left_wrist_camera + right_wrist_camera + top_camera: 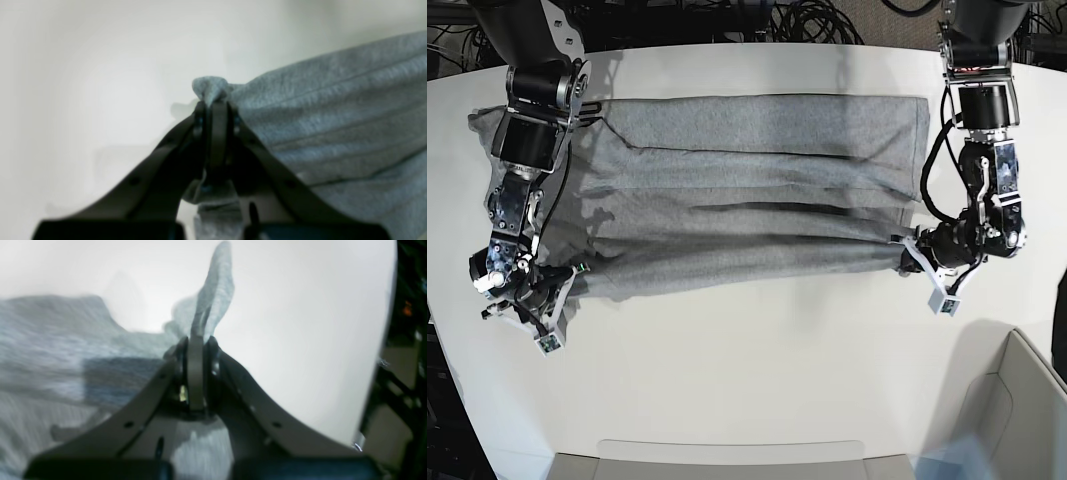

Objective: Fold the T-shirt properly
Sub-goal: 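Fold the hem over toward the collar with both grippers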

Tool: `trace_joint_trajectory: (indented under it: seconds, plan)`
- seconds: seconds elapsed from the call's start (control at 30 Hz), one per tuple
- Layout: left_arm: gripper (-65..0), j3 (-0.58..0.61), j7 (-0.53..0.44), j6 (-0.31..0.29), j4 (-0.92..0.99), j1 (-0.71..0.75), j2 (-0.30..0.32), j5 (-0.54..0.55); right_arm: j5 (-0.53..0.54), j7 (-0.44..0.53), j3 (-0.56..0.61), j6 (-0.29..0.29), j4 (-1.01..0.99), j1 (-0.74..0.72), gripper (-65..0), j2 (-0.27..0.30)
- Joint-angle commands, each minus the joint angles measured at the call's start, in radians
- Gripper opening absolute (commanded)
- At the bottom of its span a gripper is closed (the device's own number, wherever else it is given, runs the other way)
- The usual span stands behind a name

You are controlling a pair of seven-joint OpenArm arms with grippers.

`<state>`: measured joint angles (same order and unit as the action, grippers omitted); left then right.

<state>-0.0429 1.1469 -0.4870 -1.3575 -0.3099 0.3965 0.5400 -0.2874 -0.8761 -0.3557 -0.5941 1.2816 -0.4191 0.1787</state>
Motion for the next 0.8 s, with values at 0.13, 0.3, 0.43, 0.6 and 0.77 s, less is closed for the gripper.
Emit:
trace_joint_trajectory:
  seconds: [0.13,0.3,0.43,0.6,0.77]
  plan:
    - [-65.0,-0.027,0.002,0.000,-0.098,0.053,0.012,0.005,0.007,-0.061,-0.007,-0.056,0.165,0.061,-65.0,0.012]
    - [-65.0,-0.047,0.003,0.000,-0.168,0.131,0.012,0.005,0.007,-0.157,-0.110,-0.104,0.269,0.105,-65.0,0.011]
    - [-65.0,-0.048,0.052,0.000,-0.233,0.186,0.012,0.005,0.006,-0.190,-0.177,-0.104,0.326,0.150,-65.0,0.011]
    - [-65.0,-0.078,0.066,0.000,-0.307,0.252,0.012,0.004,0.006,-0.191,-0.187,-0.104,0.415,0.248,-65.0,0.008]
    - [-65.0,-0.127,0.068,0.000,-0.382,0.331,0.012,0.004,0.006,-0.191,-0.190,-0.104,0.527,0.335,-65.0,-0.018]
